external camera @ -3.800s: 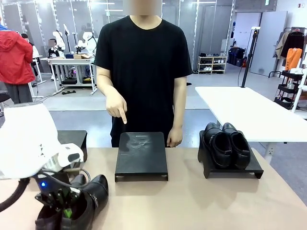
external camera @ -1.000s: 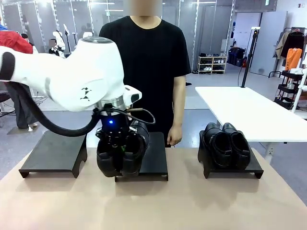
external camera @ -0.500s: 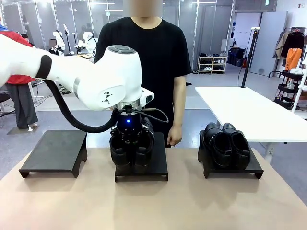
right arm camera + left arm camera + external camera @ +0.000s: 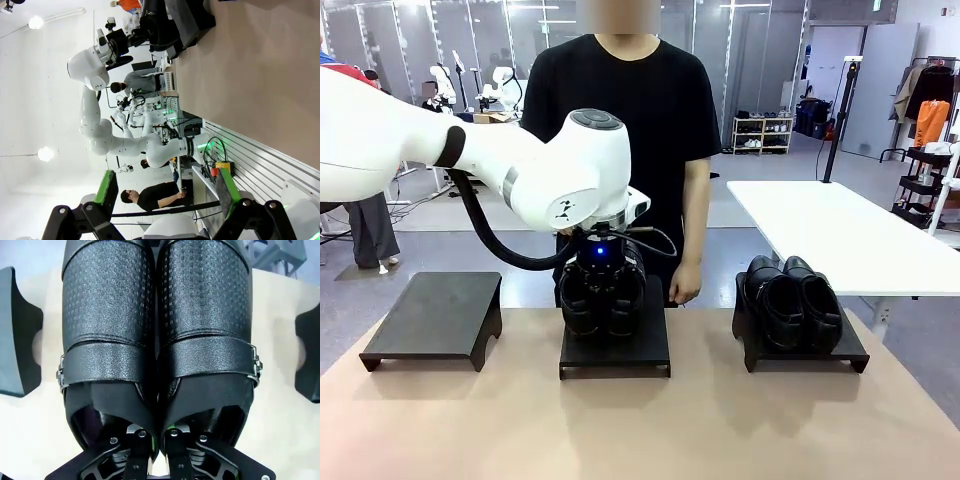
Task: Place the shoes on the stand as instructed by the person.
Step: Pick up another pair of Shoes and place it on the Shoes Stand indicated by the person.
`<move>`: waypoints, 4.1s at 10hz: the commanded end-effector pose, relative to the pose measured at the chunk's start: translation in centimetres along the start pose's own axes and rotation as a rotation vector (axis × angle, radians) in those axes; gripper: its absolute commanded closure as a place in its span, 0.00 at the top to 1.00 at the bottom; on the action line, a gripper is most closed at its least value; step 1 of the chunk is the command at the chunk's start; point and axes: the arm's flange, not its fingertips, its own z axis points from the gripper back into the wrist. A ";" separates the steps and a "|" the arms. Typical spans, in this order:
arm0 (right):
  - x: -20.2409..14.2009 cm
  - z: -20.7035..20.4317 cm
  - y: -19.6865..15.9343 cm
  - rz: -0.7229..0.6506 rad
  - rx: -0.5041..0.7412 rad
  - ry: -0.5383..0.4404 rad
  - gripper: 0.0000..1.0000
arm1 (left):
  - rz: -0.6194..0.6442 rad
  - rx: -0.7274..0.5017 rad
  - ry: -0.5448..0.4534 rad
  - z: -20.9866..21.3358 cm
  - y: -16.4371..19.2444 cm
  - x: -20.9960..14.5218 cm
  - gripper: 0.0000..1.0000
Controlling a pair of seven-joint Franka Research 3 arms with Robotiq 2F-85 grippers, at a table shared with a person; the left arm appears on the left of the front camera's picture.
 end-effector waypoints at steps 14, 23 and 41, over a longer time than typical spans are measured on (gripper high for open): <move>-0.2 0.1 0.0 0.007 0.005 0.006 1.00 | 0.031 0.063 0.010 -6.1 -2.5 1.5 0.07; -0.2 0.1 0.0 0.007 0.005 0.006 1.00 | 0.028 0.062 0.034 -2.8 -1.8 1.1 1.00; -0.2 0.1 0.0 0.007 0.005 0.006 1.00 | 0.014 0.054 0.018 -2.9 -1.9 1.6 1.00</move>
